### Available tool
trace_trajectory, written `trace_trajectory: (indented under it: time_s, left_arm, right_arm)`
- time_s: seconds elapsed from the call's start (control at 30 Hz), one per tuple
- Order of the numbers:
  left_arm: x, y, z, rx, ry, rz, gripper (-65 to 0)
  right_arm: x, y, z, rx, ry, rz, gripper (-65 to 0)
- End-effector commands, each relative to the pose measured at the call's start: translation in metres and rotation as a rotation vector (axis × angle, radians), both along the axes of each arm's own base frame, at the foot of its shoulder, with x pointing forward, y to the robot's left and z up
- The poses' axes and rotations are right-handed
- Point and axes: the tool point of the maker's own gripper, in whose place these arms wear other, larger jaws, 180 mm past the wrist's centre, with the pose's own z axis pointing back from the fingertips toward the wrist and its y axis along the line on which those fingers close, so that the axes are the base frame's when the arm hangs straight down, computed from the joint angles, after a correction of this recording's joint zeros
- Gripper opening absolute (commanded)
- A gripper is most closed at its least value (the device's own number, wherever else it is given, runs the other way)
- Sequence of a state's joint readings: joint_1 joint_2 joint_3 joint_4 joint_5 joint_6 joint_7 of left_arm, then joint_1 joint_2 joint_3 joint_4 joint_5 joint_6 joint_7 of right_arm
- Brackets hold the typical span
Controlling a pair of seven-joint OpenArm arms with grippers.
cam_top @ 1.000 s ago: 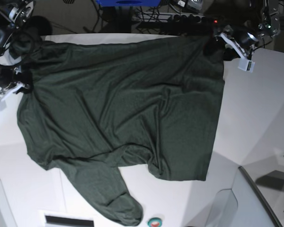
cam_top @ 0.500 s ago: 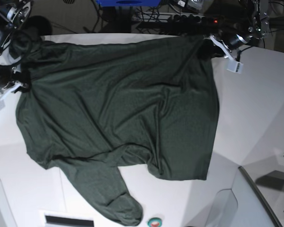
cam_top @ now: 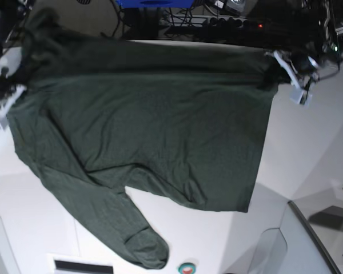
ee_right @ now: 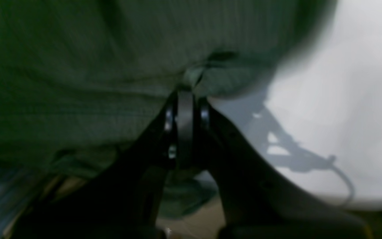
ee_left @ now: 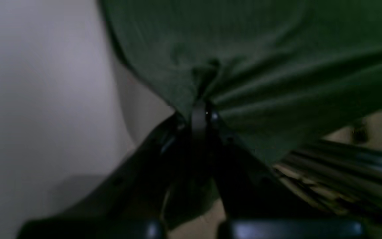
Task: Layout the t-shirt on the table in an organized manner, then fold the t-shirt properly
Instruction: 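Lift the shirt with both grippers and shake it out, then lower the lifted shirt onto the table with both grippers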
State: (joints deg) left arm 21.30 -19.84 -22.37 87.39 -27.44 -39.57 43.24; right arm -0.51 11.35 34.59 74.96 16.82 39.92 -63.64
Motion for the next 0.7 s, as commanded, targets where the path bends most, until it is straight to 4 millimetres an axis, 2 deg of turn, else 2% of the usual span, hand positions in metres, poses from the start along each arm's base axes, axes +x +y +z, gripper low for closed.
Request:
trace_trajectory:
  time_s: [0.0,0.13,0.23,0.3,0.37,0.4,0.47,0.57,0.6,0.67]
  left_arm:
    - [0.022,0.002,0.012,0.032,-0.05,-0.021,-65.0]
    - [0.07,-0.004,0.017,0.146,-0.078,-0.057,-65.0]
    - [0.119,-0.005,0.028,0.252,-0.1,-0.117,-65.0]
    - [0.162,-0.006,0.041,0.312,-0.122,-0.148,-65.0]
    - [0.216,-0.003,0.069,0.353,-0.169,-0.15,-65.0]
    - [0.238,-0.002,0.084,0.368,-0.188,-0.147,-65.0]
    - [0.289,-0.005,0.13,0.379,-0.254,-0.138,-65.0]
    - [0.336,-0.001,0.203,0.397,-0.346,-0.107,-65.0]
    - [0.343,-0.001,0.224,0.413,-0.365,-0.103,-65.0]
    - [0.347,-0.001,0.259,0.45,-0.411,-0.086,-65.0]
  right_arm:
    - [0.019,-0.003,0.013,-0.015,-0.056,0.017,-64.8]
    - [0.072,0.004,0.038,-0.025,-0.136,0.08,-64.8]
    - [0.134,0.007,0.062,-0.006,-0.214,0.129,-64.8]
    - [0.184,-0.003,0.087,0.007,-0.294,0.135,-64.8]
    - [0.236,-0.011,0.126,0.013,-0.385,0.141,-64.8]
    - [0.255,-0.015,0.148,0.006,-0.425,0.145,-64.8]
    - [0.288,-0.028,0.199,-0.028,-0.494,0.153,-64.8]
    - [0.312,-0.039,0.263,-0.082,-0.574,0.168,-64.8]
    - [0.316,-0.041,0.277,-0.09,-0.587,0.165,-64.8]
    - [0.308,-0.06,0.287,-0.122,-0.552,0.145,-64.8]
